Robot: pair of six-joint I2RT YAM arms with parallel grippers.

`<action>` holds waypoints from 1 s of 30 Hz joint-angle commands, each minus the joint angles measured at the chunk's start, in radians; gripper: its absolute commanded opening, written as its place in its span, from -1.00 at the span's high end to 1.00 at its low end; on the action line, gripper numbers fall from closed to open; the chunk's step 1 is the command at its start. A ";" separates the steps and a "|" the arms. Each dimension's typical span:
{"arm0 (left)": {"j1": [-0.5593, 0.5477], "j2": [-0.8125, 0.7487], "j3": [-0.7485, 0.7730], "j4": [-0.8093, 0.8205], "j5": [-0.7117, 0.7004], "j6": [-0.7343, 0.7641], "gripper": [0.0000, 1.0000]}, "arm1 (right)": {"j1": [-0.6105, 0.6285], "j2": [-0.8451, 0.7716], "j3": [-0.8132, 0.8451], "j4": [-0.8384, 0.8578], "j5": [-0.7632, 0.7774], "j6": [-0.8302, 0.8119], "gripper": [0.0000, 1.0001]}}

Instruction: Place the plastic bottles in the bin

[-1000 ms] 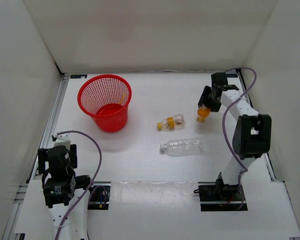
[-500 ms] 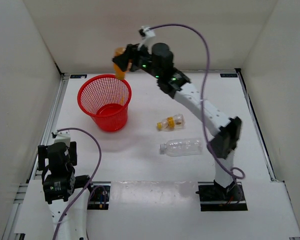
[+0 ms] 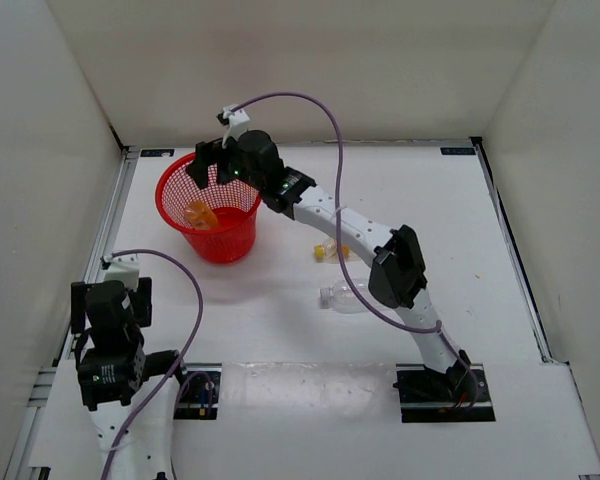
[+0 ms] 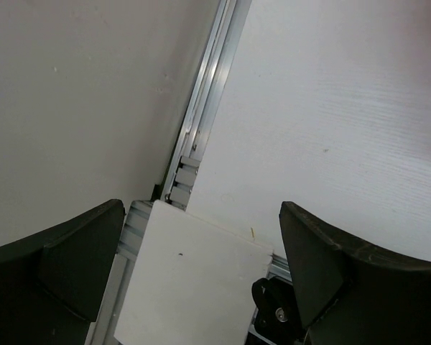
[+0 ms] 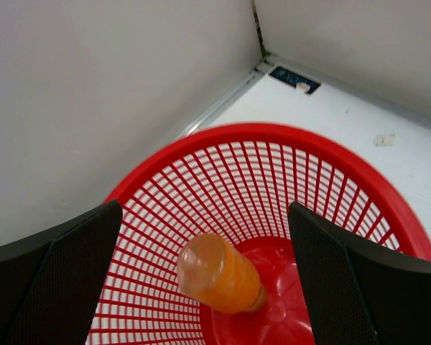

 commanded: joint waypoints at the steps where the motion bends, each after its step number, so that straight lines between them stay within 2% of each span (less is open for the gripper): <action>1: -0.002 0.075 0.104 0.037 0.069 0.027 -1.00 | 0.003 -0.161 0.028 0.078 0.021 -0.053 -0.98; 3: -0.002 0.113 0.150 0.037 0.115 0.027 -1.00 | 0.003 -0.219 0.019 0.067 0.031 -0.053 -0.98; 6: -0.002 0.208 0.253 0.046 0.103 0.017 -1.00 | 0.003 -0.337 -0.012 0.021 -0.001 -0.094 -0.98; 8: -0.002 0.300 0.351 0.046 0.103 0.017 -1.00 | 0.003 -0.462 -0.117 -0.017 0.006 -0.120 -0.98; 9: -0.002 0.332 0.391 0.046 0.146 0.033 -1.00 | 0.003 -0.509 -0.168 -0.034 0.033 -0.120 -0.98; 10: -0.002 0.366 0.437 0.046 0.184 0.056 -1.00 | -0.009 -0.558 -0.226 -0.043 0.069 -0.107 -0.98; 11: -0.002 0.438 0.549 0.028 0.228 0.066 -1.00 | -0.032 -0.660 -0.369 -0.044 0.102 -0.090 -0.98; 13: -0.002 0.519 0.679 0.015 0.374 0.066 -1.00 | -0.069 -0.760 -0.523 -0.053 0.168 -0.038 -0.98; 14: -0.002 0.603 0.810 0.015 0.426 0.066 -1.00 | -0.113 -0.855 -0.597 -0.053 0.237 -0.013 -0.98; 15: -0.002 0.647 0.871 0.005 0.519 0.066 -1.00 | -0.141 -0.900 -0.737 -0.072 0.261 0.014 -0.98; 16: -0.002 0.691 0.979 0.004 0.566 0.031 -1.00 | -0.205 -0.987 -0.803 -0.085 0.274 0.074 -0.98; 18: -0.002 0.832 1.069 0.004 0.694 -0.017 -1.00 | -0.271 -1.072 -0.972 -0.134 0.284 0.135 -0.98; 20: -0.027 0.988 1.191 0.004 0.767 -0.112 -1.00 | -0.357 -1.195 -1.076 -0.158 0.297 0.186 -0.98; 22: -0.096 1.099 1.288 -0.020 0.764 -0.154 -1.00 | -0.427 -1.303 -1.200 -0.192 0.311 0.195 -0.98; 23: -0.201 1.153 1.340 -0.044 0.732 -0.154 -1.00 | -0.451 -1.336 -1.232 -0.211 0.325 0.196 -0.98; 24: -0.256 1.237 1.412 -0.045 0.699 -0.154 -1.00 | -0.474 -1.365 -1.260 -0.230 0.325 0.205 -0.98; 25: -0.316 1.267 1.425 -0.034 0.606 -0.134 -1.00 | -0.516 -1.414 -1.285 -0.279 0.325 0.205 -0.98; 26: -0.446 1.296 1.425 -0.023 0.544 -0.114 -1.00 | -0.538 -1.436 -1.327 -0.301 0.325 0.215 -0.98; 29: -0.652 1.415 1.440 -0.023 0.357 0.015 -1.00 | -0.603 -1.506 -1.386 -0.384 0.313 0.216 -0.98; 30: -0.764 1.442 1.440 -0.023 0.338 0.076 -1.00 | -0.616 -1.520 -1.403 -0.402 0.302 0.225 -0.98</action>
